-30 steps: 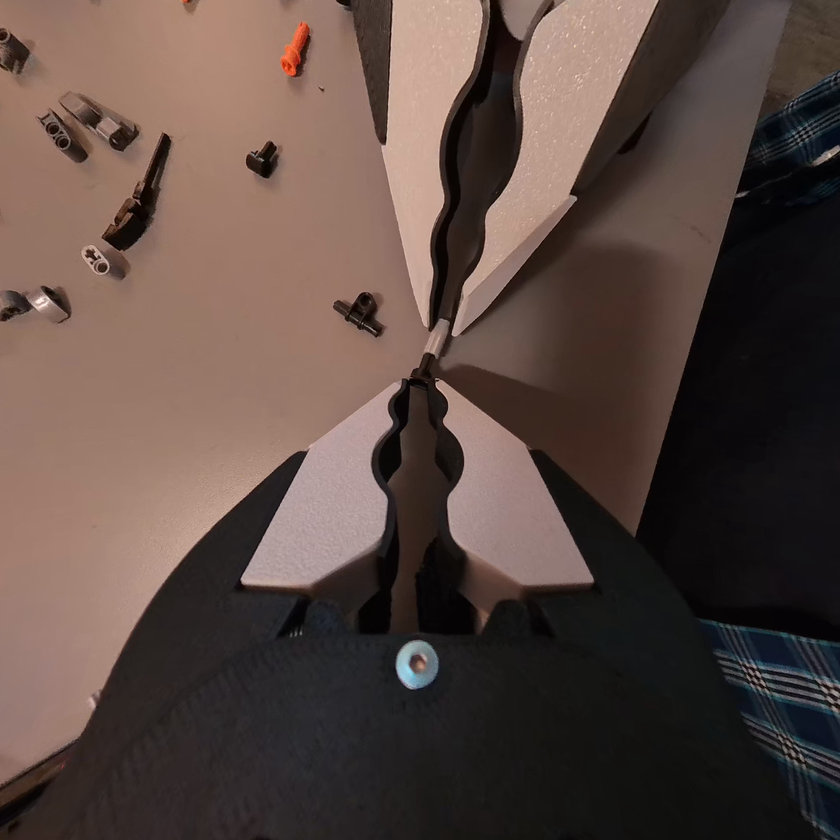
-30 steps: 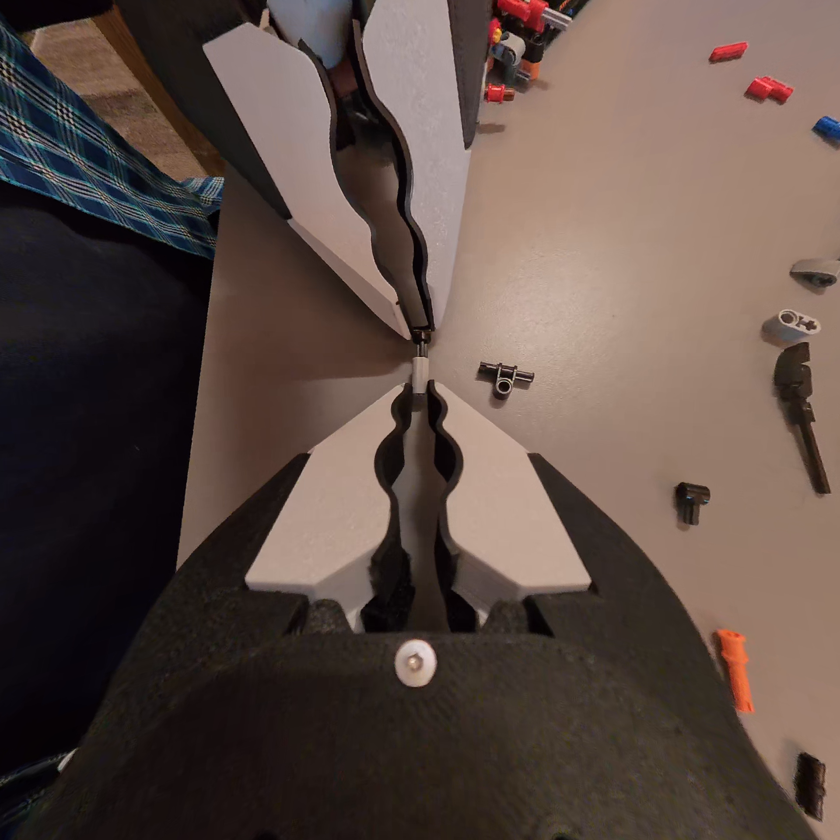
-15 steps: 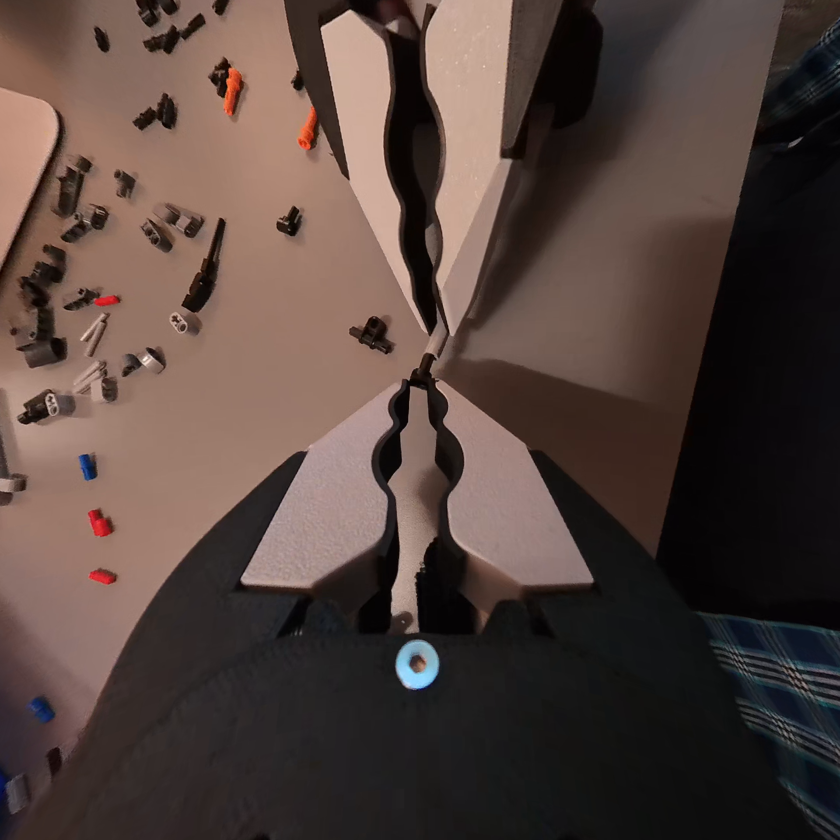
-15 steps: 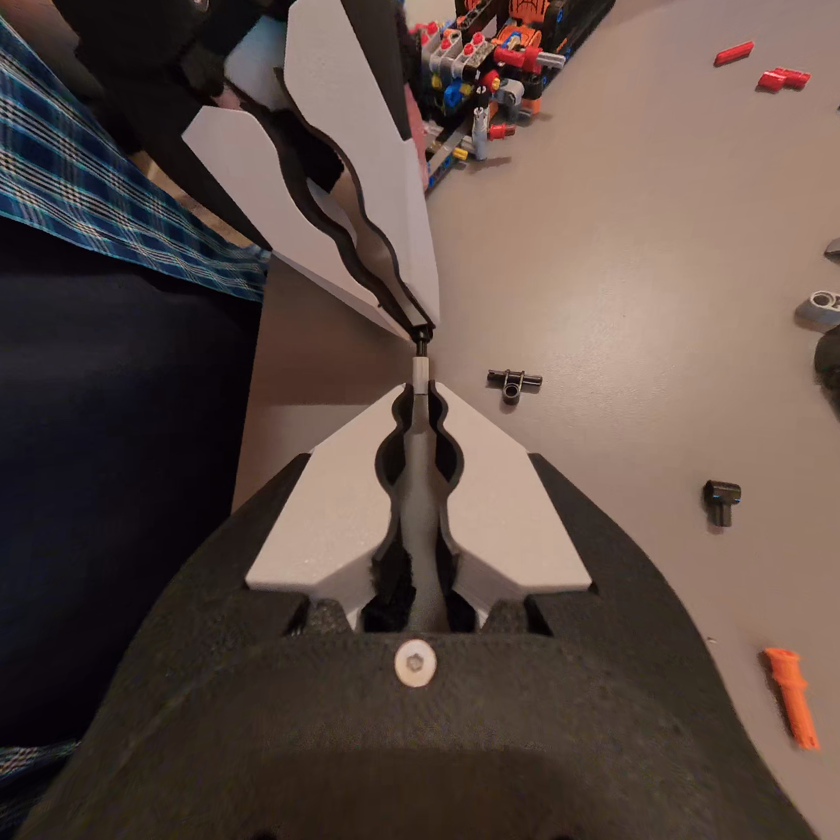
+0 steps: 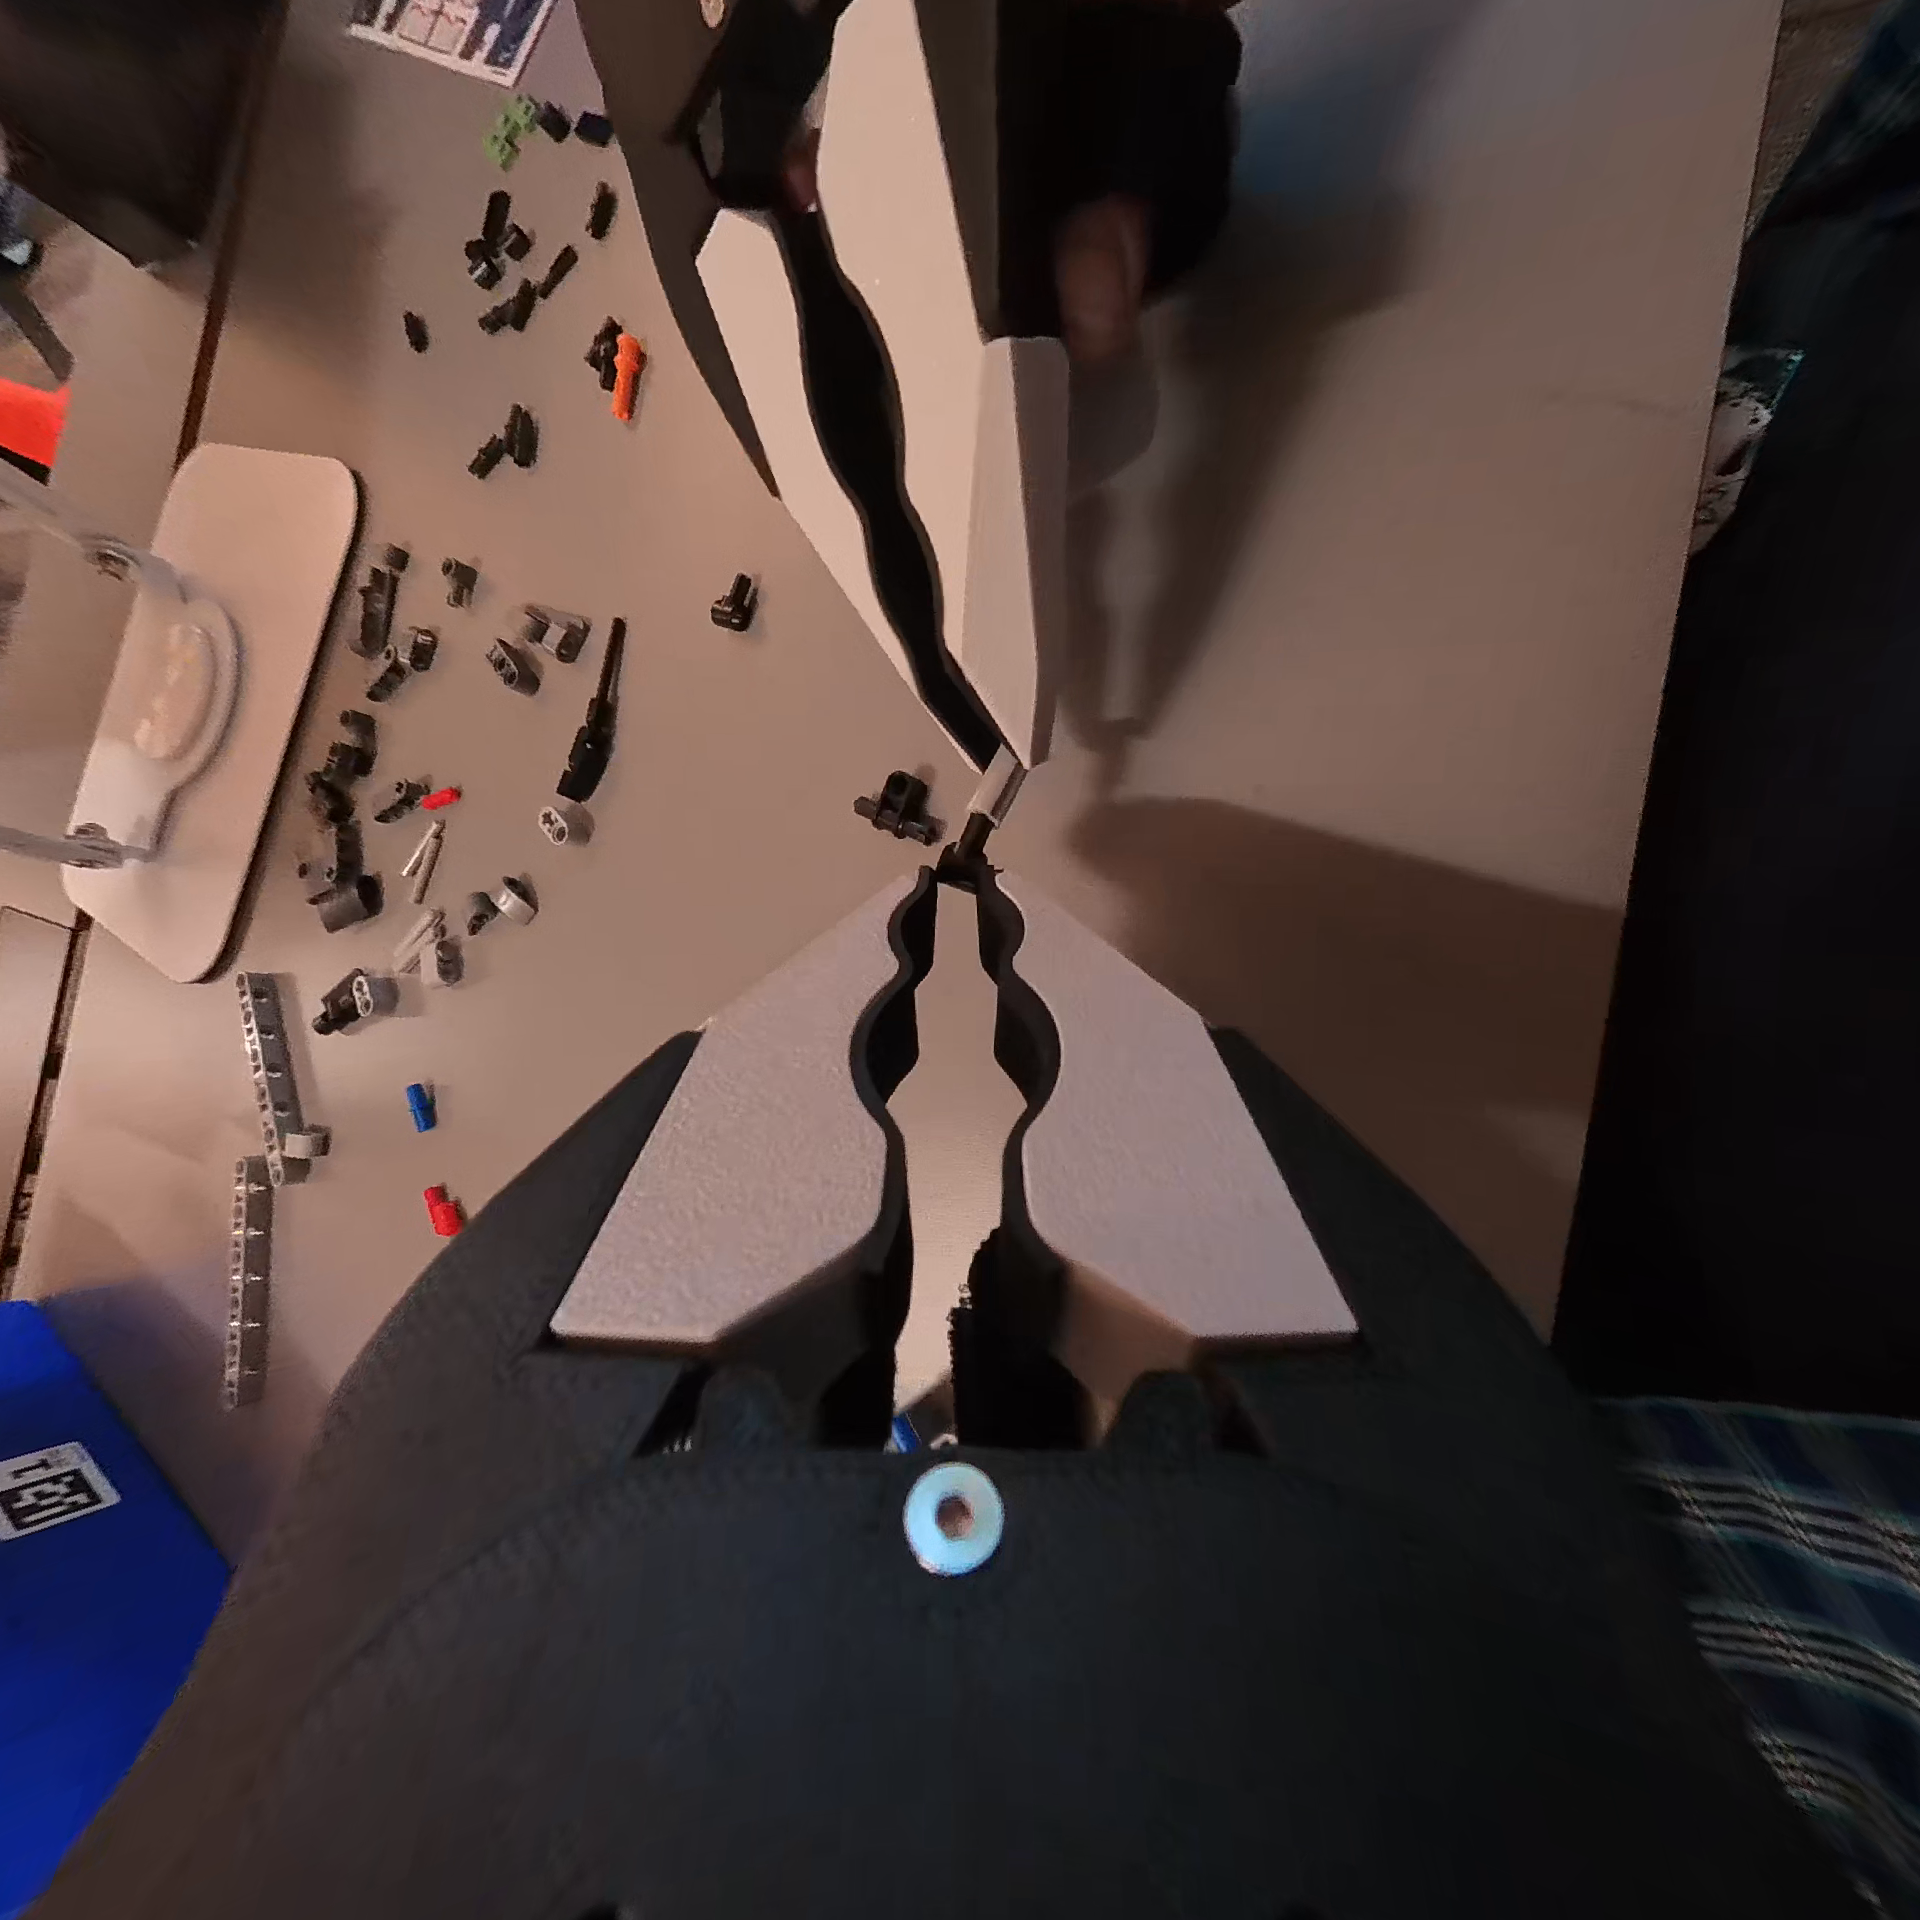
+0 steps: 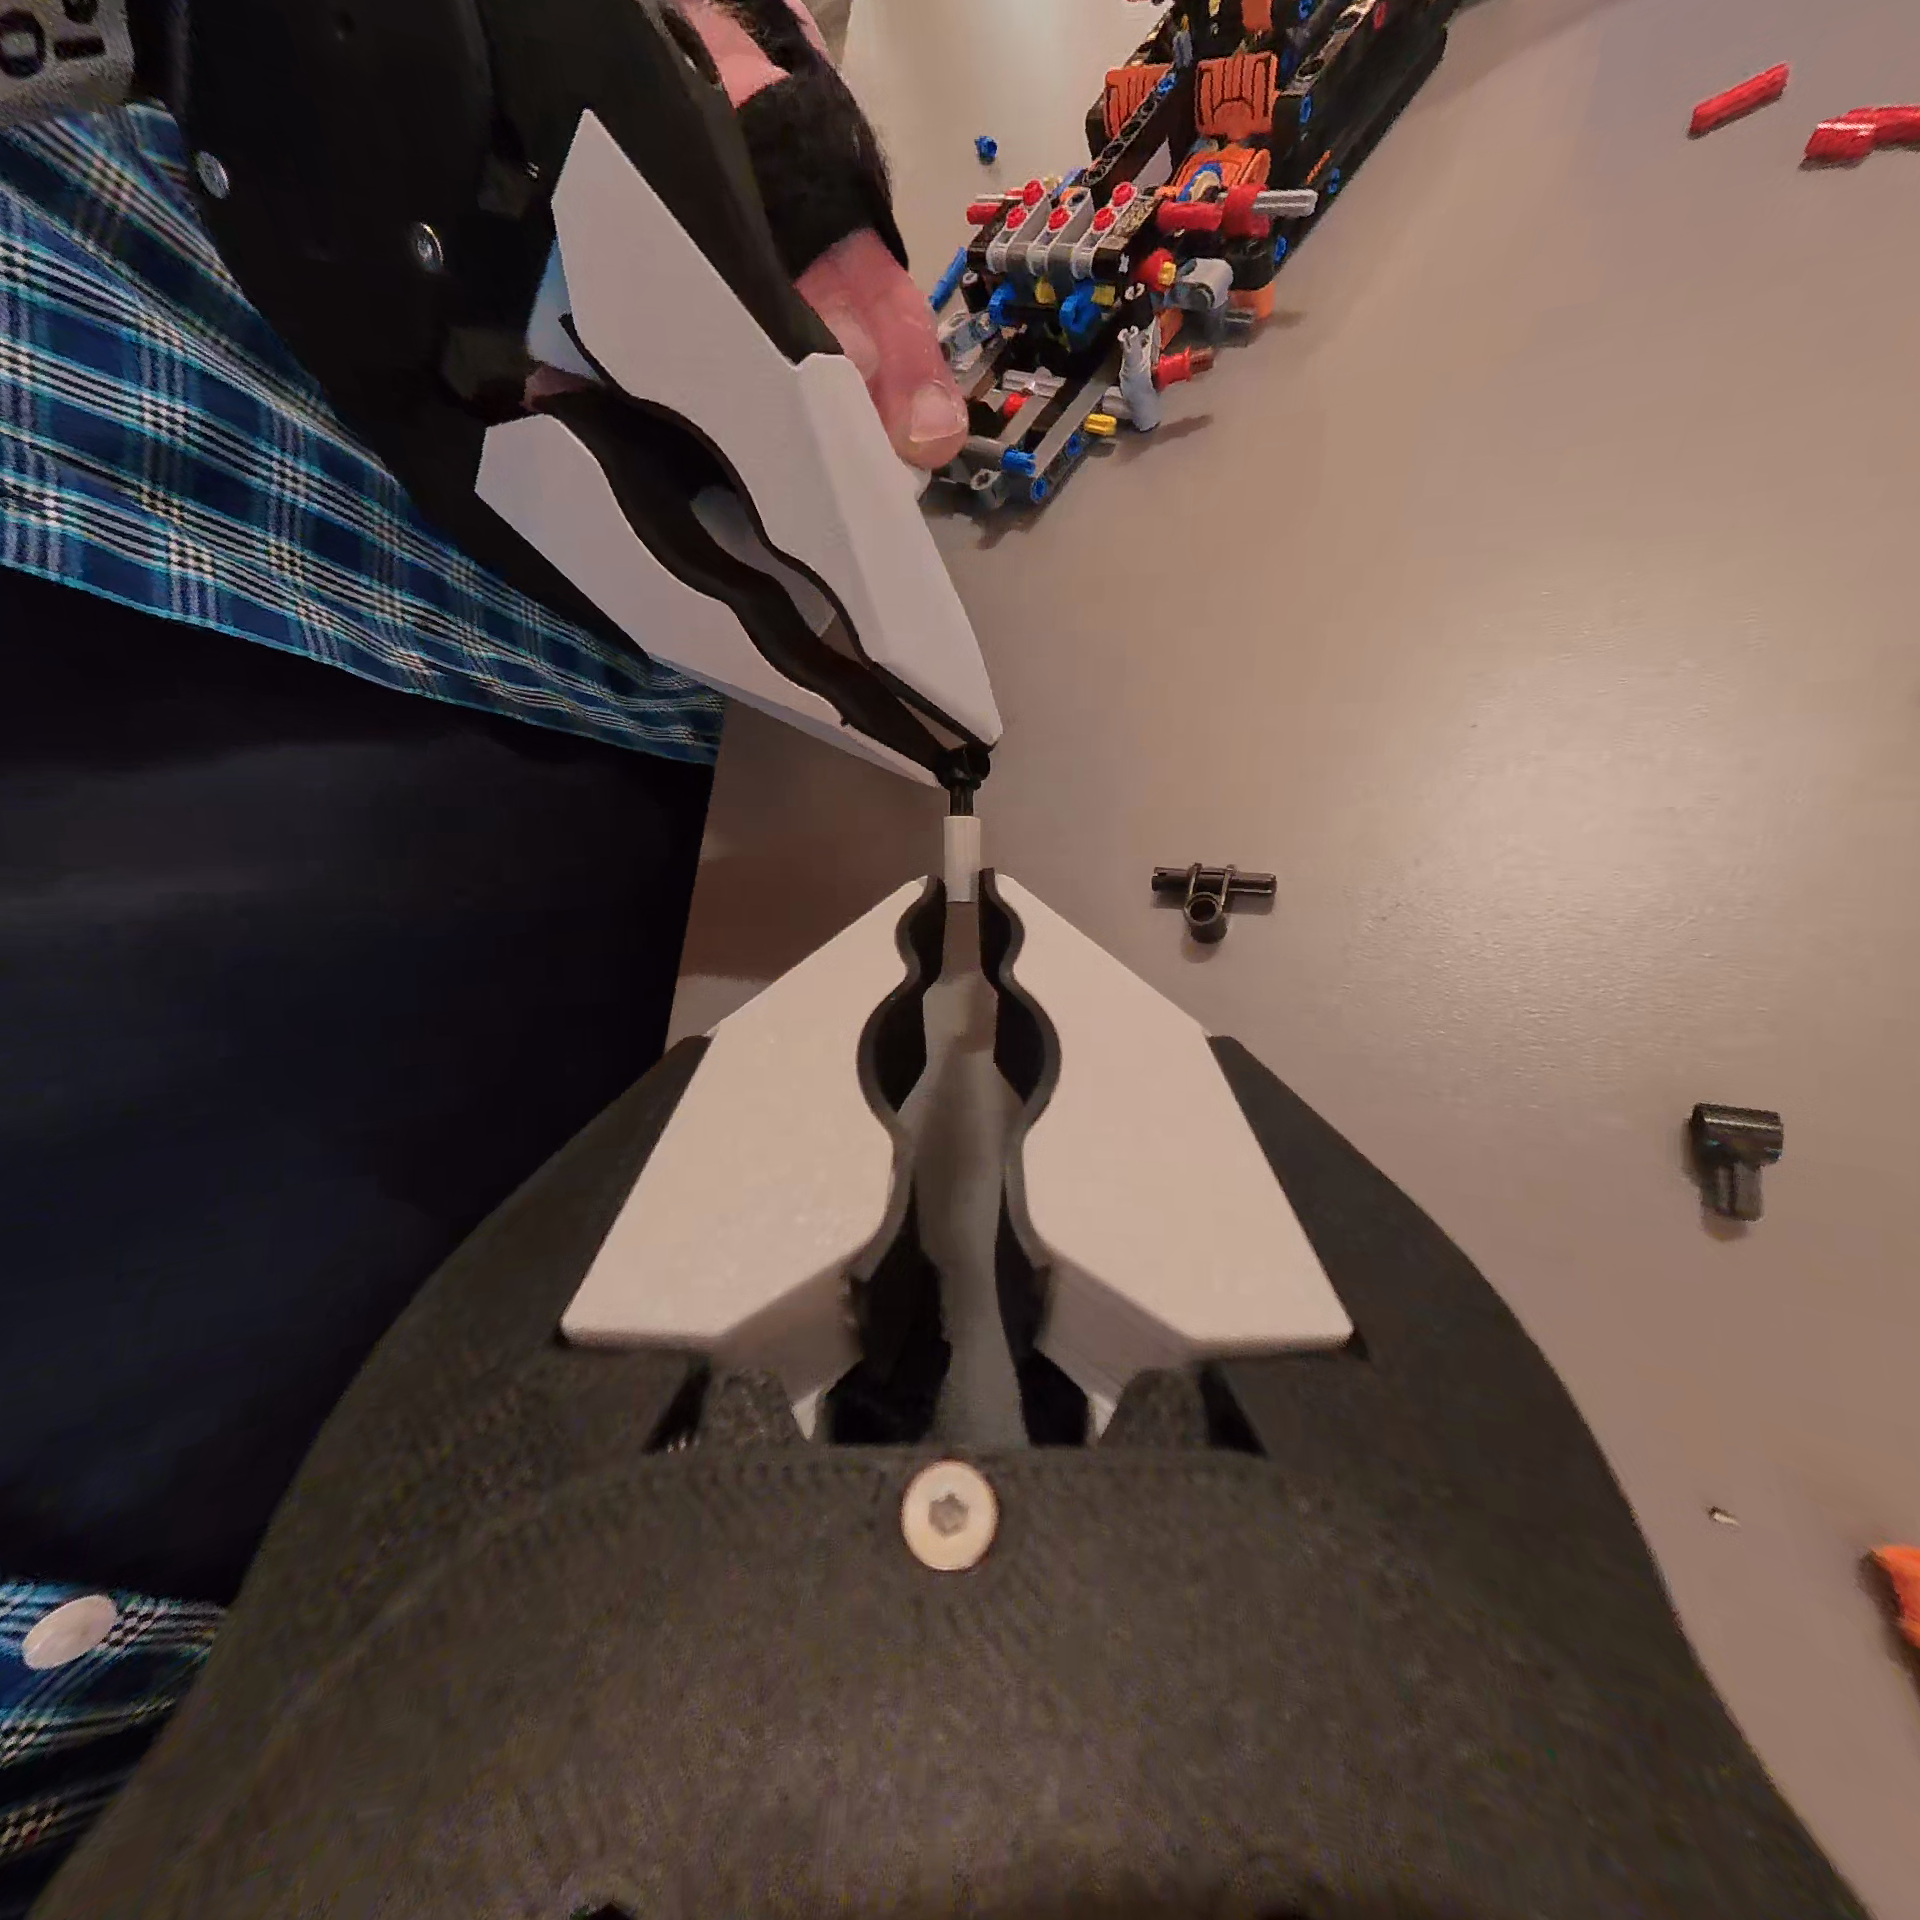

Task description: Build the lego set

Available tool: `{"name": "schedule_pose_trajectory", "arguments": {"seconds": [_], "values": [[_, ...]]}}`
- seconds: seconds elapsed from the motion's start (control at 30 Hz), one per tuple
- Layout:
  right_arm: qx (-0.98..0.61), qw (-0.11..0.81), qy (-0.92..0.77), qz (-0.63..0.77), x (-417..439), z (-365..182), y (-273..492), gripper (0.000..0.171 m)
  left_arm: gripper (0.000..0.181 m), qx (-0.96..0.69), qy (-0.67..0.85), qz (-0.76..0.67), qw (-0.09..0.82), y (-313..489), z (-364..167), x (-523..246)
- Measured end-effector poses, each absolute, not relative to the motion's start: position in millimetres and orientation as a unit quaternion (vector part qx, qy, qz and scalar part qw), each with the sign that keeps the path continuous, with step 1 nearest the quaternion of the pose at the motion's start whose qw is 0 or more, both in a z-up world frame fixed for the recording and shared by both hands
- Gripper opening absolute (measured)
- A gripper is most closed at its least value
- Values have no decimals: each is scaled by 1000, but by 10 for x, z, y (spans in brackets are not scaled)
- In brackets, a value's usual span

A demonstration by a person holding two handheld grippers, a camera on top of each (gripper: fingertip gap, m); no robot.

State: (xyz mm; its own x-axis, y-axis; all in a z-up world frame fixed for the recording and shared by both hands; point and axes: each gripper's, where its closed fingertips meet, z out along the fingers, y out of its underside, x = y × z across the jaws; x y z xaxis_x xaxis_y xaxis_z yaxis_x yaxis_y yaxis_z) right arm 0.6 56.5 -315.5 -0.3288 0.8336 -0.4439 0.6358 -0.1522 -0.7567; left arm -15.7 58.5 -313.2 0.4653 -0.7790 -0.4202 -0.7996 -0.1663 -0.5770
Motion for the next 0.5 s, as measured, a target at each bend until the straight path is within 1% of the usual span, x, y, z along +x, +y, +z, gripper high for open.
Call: {"name": "schedule_pose_trajectory", "arguments": {"seconds": [0.03,0.5], "values": [[-571,94,-642,502,7,-3152,562,5,6,-762,519,14,388,582,-3129,-156],[-566,87,-662,485,-34,-3160,551,4,5,-758,514,16,400,582,-3089,-171]]}}
